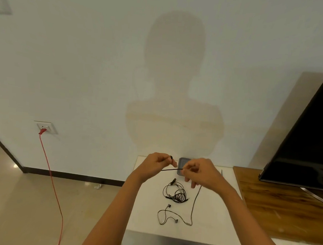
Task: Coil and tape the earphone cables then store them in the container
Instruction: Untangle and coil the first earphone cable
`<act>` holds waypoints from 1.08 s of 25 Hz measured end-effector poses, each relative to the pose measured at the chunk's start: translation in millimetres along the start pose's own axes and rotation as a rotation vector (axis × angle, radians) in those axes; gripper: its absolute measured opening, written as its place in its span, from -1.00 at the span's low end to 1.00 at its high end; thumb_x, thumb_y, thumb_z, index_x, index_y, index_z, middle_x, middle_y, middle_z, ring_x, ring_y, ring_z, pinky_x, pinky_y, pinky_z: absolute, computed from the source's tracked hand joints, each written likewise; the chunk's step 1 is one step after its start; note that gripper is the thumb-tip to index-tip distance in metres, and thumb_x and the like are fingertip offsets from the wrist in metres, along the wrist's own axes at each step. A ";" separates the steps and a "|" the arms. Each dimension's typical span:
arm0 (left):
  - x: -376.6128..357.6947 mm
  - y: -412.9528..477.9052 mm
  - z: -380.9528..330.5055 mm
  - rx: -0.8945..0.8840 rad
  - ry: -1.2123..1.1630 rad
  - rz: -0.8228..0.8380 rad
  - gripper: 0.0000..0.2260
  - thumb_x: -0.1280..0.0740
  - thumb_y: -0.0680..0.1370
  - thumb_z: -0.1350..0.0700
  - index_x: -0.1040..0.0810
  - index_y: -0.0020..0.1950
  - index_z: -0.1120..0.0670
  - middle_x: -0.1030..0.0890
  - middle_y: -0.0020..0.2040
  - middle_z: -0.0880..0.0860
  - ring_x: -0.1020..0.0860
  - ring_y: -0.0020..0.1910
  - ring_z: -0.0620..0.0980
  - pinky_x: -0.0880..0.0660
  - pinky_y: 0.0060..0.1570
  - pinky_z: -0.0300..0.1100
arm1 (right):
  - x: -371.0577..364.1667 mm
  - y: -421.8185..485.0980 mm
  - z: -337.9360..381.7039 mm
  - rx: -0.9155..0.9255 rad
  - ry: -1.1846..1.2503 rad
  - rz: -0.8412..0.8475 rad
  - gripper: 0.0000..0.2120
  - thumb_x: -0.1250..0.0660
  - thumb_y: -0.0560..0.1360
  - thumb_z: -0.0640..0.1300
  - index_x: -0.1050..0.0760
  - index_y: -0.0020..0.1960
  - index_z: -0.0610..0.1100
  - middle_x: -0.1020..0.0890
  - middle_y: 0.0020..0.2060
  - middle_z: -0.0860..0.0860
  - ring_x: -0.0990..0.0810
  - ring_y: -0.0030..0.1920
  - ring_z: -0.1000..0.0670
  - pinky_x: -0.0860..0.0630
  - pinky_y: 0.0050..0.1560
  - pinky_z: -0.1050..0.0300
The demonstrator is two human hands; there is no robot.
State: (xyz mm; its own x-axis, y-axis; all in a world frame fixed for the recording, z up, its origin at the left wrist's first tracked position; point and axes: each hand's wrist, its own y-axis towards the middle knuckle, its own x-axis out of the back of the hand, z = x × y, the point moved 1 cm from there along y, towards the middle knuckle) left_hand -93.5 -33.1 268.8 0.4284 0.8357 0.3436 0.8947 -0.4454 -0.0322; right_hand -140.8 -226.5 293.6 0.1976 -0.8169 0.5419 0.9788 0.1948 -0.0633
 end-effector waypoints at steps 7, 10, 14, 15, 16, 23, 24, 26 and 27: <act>2.2 -18.4 -8.3 0.146 -0.197 0.331 -0.71 -0.12 0.66 0.11 -0.54 -0.19 0.08 -0.70 -0.05 0.09 -0.61 0.17 0.03 -0.42 -0.03 -0.05 | 37.5 35.9 5.6 0.149 0.030 -0.285 -0.86 -0.57 0.28 -0.03 -0.63 -0.30 -0.04 -0.67 -0.35 0.00 -0.59 -0.27 0.07 -0.52 -0.20 0.15; 4.9 -18.6 -29.2 0.043 -0.697 0.362 -0.69 -0.07 0.65 0.15 -0.43 -0.26 0.09 -0.68 -0.05 0.18 -0.55 0.22 0.27 -0.51 0.03 0.25 | 11.0 46.8 -2.1 0.114 0.294 -0.227 -0.90 -0.47 0.41 -0.16 -0.62 -0.27 -0.14 -0.60 -0.43 -0.05 -0.51 -0.40 0.14 -0.44 -0.28 0.20; 13.4 -6.0 -45.3 -0.138 -1.007 0.129 -0.67 -0.04 0.65 0.13 -0.46 -0.24 0.10 -0.62 0.17 0.19 -0.51 0.28 0.29 -0.42 0.05 0.42 | -42.8 32.6 -25.0 0.027 0.507 -0.073 -0.73 -0.27 0.56 -0.08 -0.60 -0.26 -0.14 -0.52 -0.51 0.05 -0.39 -0.50 0.11 -0.29 -0.41 0.25; 17.3 -2.7 -44.9 -0.173 -1.013 0.052 -0.68 -0.06 0.65 0.11 -0.48 -0.23 0.09 -0.60 0.23 0.16 -0.49 0.31 0.25 -0.43 0.09 0.39 | -51.9 25.6 -31.2 0.012 0.501 -0.019 -0.68 -0.26 0.54 0.00 -0.61 -0.23 -0.18 -0.53 -0.49 0.02 -0.39 -0.48 0.08 -0.30 -0.44 0.27; 21.2 0.1 -43.1 -0.188 -0.976 -0.033 -0.69 -0.07 0.65 0.10 -0.51 -0.21 0.06 -0.59 0.25 0.13 -0.48 0.33 0.20 -0.43 0.13 0.33 | -58.5 19.0 -37.5 0.001 0.492 0.022 -0.62 -0.25 0.52 0.07 -0.60 -0.21 -0.23 -0.55 -0.47 -0.02 -0.40 -0.48 0.05 -0.33 -0.45 0.27; 14.0 3.5 -6.9 -0.040 -0.159 -0.138 -0.75 -0.17 0.65 0.14 -0.62 -0.07 0.11 -0.64 0.15 0.02 -0.55 0.14 -0.29 -0.34 0.23 -0.13 | -18.7 13.3 -14.0 0.139 0.497 0.012 -0.82 -0.37 0.49 -0.13 -0.62 -0.26 -0.16 -0.61 -0.46 -0.08 -0.47 -0.54 0.02 -0.43 -0.48 0.25; 8.2 1.3 -4.1 -0.013 -0.107 -0.110 -0.74 -0.17 0.65 0.14 -0.64 -0.04 0.14 -0.66 0.11 0.02 -0.56 0.08 -0.30 -0.35 0.22 -0.17 | -7.7 16.5 -4.2 0.166 0.477 -0.003 -0.85 -0.37 0.47 -0.17 -0.62 -0.26 -0.16 -0.61 -0.45 -0.10 -0.47 -0.55 0.00 -0.43 -0.49 0.24; -1.0 -4.1 -4.3 0.030 -0.077 -0.035 -0.73 -0.16 0.65 0.13 -0.65 -0.01 0.16 -0.68 0.05 0.03 -0.58 -0.01 -0.33 -0.35 0.13 -0.22 | 11.3 22.9 13.6 0.216 0.417 -0.038 -0.89 -0.38 0.47 -0.25 -0.60 -0.22 -0.21 -0.62 -0.43 -0.12 -0.47 -0.54 -0.03 -0.43 -0.49 0.22; -3.6 -6.4 -5.3 0.059 -0.088 0.014 -0.71 -0.14 0.66 0.12 -0.64 -0.02 0.15 -0.69 0.04 0.06 -0.58 0.01 -0.32 -0.35 0.08 -0.21 | 19.2 26.5 19.7 0.234 0.390 -0.069 -0.90 -0.37 0.49 -0.27 -0.59 -0.20 -0.25 -0.61 -0.43 -0.13 -0.48 -0.53 -0.04 -0.44 -0.49 0.21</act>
State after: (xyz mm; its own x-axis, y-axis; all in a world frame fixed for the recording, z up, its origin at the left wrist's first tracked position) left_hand -101.4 -35.0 272.7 0.4476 0.8560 0.2586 0.8935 -0.4395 -0.0921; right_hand -112.2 -226.3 318.9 0.1814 -0.9669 0.1795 0.9607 0.2133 0.1775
